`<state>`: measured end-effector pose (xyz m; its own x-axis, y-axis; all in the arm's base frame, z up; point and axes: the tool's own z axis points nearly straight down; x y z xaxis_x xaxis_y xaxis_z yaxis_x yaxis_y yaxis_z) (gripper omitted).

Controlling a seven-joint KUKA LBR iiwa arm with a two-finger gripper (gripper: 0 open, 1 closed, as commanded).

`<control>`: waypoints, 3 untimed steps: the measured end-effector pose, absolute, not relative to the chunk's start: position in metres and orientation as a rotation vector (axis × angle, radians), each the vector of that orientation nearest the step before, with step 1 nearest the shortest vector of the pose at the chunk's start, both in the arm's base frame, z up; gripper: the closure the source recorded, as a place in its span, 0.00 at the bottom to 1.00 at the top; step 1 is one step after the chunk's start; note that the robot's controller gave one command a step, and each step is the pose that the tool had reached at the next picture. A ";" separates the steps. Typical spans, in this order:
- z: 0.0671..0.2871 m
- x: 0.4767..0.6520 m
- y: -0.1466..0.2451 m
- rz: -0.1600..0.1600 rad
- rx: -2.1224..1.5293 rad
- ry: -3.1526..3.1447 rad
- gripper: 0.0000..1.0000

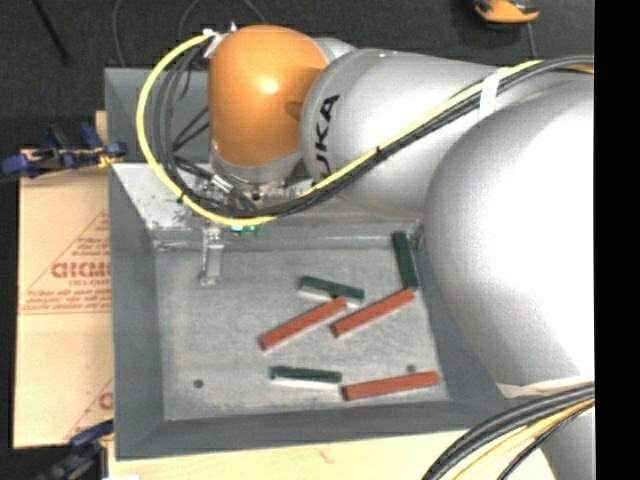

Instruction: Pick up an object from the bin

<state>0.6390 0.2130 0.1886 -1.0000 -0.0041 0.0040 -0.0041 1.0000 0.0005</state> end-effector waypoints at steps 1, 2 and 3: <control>0.068 0.595 0.114 0.002 0.381 -3.115 0.00; 0.101 0.586 0.049 0.005 0.713 -3.063 0.00; 0.102 0.602 -0.018 0.007 0.992 -2.986 0.00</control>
Offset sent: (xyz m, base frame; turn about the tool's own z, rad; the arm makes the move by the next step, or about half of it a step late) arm -0.0431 -0.0952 -0.1186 -0.2437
